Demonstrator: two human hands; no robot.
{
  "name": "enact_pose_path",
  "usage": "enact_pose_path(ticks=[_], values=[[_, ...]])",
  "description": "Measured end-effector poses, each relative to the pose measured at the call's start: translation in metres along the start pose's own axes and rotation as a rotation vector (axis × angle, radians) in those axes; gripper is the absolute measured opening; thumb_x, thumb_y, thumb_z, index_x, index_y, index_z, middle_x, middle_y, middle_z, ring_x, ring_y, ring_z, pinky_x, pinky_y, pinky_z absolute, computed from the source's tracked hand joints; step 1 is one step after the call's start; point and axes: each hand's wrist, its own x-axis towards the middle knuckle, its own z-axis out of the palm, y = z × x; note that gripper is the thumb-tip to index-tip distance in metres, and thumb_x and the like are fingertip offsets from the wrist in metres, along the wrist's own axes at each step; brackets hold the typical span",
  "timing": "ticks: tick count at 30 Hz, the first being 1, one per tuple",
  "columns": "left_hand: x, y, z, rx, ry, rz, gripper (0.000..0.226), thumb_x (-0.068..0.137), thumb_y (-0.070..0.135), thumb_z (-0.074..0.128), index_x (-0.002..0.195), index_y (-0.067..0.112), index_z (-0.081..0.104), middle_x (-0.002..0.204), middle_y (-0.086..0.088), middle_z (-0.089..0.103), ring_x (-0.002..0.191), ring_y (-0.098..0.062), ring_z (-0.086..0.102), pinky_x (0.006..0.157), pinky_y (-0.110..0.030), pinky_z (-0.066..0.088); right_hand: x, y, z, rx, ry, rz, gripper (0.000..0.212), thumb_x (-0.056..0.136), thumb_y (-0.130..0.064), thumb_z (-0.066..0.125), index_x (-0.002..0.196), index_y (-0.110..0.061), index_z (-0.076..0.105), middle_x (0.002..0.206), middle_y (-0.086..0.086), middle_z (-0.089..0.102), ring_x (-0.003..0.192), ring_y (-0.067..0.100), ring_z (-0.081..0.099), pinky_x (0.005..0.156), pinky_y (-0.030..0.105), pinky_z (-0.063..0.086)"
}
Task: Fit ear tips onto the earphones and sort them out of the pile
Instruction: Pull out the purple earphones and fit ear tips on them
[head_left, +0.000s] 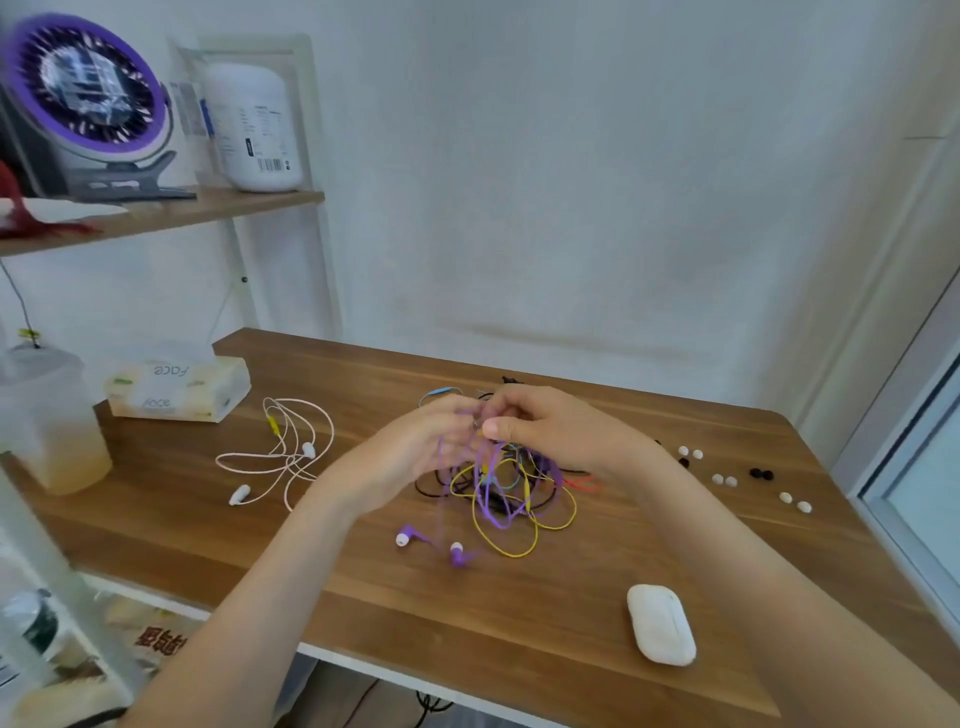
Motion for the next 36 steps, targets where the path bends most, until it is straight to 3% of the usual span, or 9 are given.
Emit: enact_pose_path(ticks=[2,5,10,13,15,17,20,33,36], values=[[-0.006,0.003,-0.004,0.152,0.007,-0.053,0.051,0.083,0.054,0.063,0.109,0.010,0.061,0.069,-0.005,0.062,0.066,-0.018,0.059,0.069,-0.023,0.049,0.007,-0.003,0.002,0.096,-0.033,-0.016,0.010,0.089,-0.022,0.067,0.097,-0.020,0.062,0.084,-0.011,0.061,0.074,-0.002,0.055,0.075,0.020,0.043],[-0.013,0.001,-0.012,0.329,0.045,-0.022,0.033,0.095,0.038,0.052,0.084,0.009,0.063,0.049,0.007,0.029,0.044,-0.008,0.025,0.042,-0.018,0.024,0.014,-0.005,0.001,0.068,-0.133,-0.019,0.029,0.084,-0.013,0.072,0.111,-0.013,0.060,0.102,0.002,0.066,0.084,0.003,0.056,0.079,0.019,0.044],[-0.015,-0.004,-0.039,0.248,0.340,0.057,0.038,0.102,0.028,0.043,0.068,0.013,0.053,0.046,0.009,0.029,0.045,-0.010,0.018,0.042,-0.020,0.013,0.028,0.002,0.005,-0.138,-0.124,0.019,0.011,0.090,-0.014,0.061,0.096,-0.017,0.069,0.087,-0.006,0.066,0.074,0.003,0.057,0.072,0.023,0.045],[-0.018,-0.004,-0.052,0.046,0.513,0.102,0.033,0.101,0.024,0.045,0.073,0.012,0.056,0.055,0.005,0.050,0.045,-0.010,0.042,0.044,-0.022,0.037,0.038,0.003,0.014,-0.026,0.010,0.069,0.022,0.097,-0.012,0.048,0.090,-0.012,0.068,0.077,0.001,0.066,0.061,0.009,0.056,0.054,0.022,0.044],[-0.019,-0.003,-0.059,-0.262,0.548,0.126,0.024,0.100,0.017,0.046,0.081,0.009,0.058,0.073,0.000,0.069,0.064,-0.011,0.064,0.062,-0.023,0.056,0.044,0.003,0.020,0.066,0.091,0.125,0.024,0.100,-0.013,0.043,0.090,-0.007,0.064,0.071,0.006,0.065,0.057,0.015,0.058,0.047,0.022,0.045],[-0.021,-0.003,-0.067,-0.530,0.550,0.168,0.030,0.099,0.012,0.045,0.070,0.008,0.051,0.090,-0.010,0.074,0.083,-0.017,0.070,0.077,-0.028,0.058,0.050,0.002,0.028,0.147,0.144,0.182,0.025,0.101,-0.014,0.039,0.089,-0.005,0.059,0.067,0.011,0.064,0.051,0.020,0.059,0.040,0.023,0.045],[-0.024,-0.007,-0.082,-0.723,0.573,0.234,0.051,0.097,0.010,0.043,0.046,0.013,0.041,0.079,-0.017,0.072,0.084,-0.023,0.072,0.076,-0.032,0.060,0.061,0.001,0.038,0.222,0.202,0.258,0.026,0.101,-0.012,0.036,0.088,-0.003,0.057,0.062,0.012,0.061,0.046,0.024,0.056,0.034,0.022,0.042],[-0.033,-0.028,-0.145,-0.684,1.199,0.183,0.032,0.093,0.013,0.048,0.063,0.015,0.041,0.059,0.001,0.054,0.052,-0.009,0.053,0.052,-0.019,0.051,0.097,0.027,0.043,0.523,0.715,0.394,0.025,0.101,-0.011,0.031,0.094,-0.003,0.053,0.062,0.013,0.059,0.039,0.020,0.050,0.035,0.025,0.041],[-0.034,-0.033,-0.151,-0.480,1.225,0.023,0.030,0.093,0.012,0.045,0.063,0.013,0.043,0.066,-0.001,0.054,0.057,-0.011,0.051,0.059,-0.022,0.046,0.101,0.023,0.046,0.494,0.576,0.347,0.023,0.100,-0.012,0.036,0.093,-0.003,0.056,0.066,0.014,0.061,0.048,0.022,0.055,0.044,0.028,0.047]])
